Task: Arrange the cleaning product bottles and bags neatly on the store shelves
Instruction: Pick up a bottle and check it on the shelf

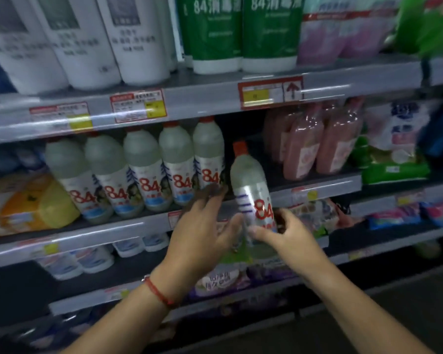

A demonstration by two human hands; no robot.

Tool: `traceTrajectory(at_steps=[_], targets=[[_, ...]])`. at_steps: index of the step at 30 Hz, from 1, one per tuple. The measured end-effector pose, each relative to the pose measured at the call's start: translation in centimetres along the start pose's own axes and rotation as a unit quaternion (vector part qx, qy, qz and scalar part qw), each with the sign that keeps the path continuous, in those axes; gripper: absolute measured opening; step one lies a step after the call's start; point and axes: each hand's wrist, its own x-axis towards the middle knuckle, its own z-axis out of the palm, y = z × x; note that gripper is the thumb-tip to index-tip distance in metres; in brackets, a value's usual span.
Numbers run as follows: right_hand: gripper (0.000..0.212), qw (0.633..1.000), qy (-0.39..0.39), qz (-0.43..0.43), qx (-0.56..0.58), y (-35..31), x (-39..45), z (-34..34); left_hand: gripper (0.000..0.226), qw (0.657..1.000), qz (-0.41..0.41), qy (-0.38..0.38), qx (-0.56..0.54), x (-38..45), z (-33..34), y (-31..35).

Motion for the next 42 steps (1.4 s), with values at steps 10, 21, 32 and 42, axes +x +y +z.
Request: traceTrajectory(at_steps=[10, 21, 32, 42], targets=[[0.045, 0.993, 0.028, -0.066, 0.095, -2.4, 11.8, 1.7, 0.089, 0.966, -0.001, 0.068, 0.250, 1.5, 4.2, -2.1], [0.057, 0.993, 0.031, -0.116, -0.015, -2.0, 11.9, 2.4, 0.094, 0.964, -0.026, 0.032, 0.262, 1.1, 5.0, -2.3], [0.094, 0.963, 0.027, -0.161, -0.216, -2.3, 5.9, 2.3, 0.088, 0.967, -0.062, 0.003, 0.247, -1.9, 1.3, -4.5], [0.071, 0.831, -0.117, -0.289, -0.461, -7.7, -3.3, 17.0, 0.080, 0.938, -0.171, -0.014, 0.302, -13.2, -11.1, -15.6]])
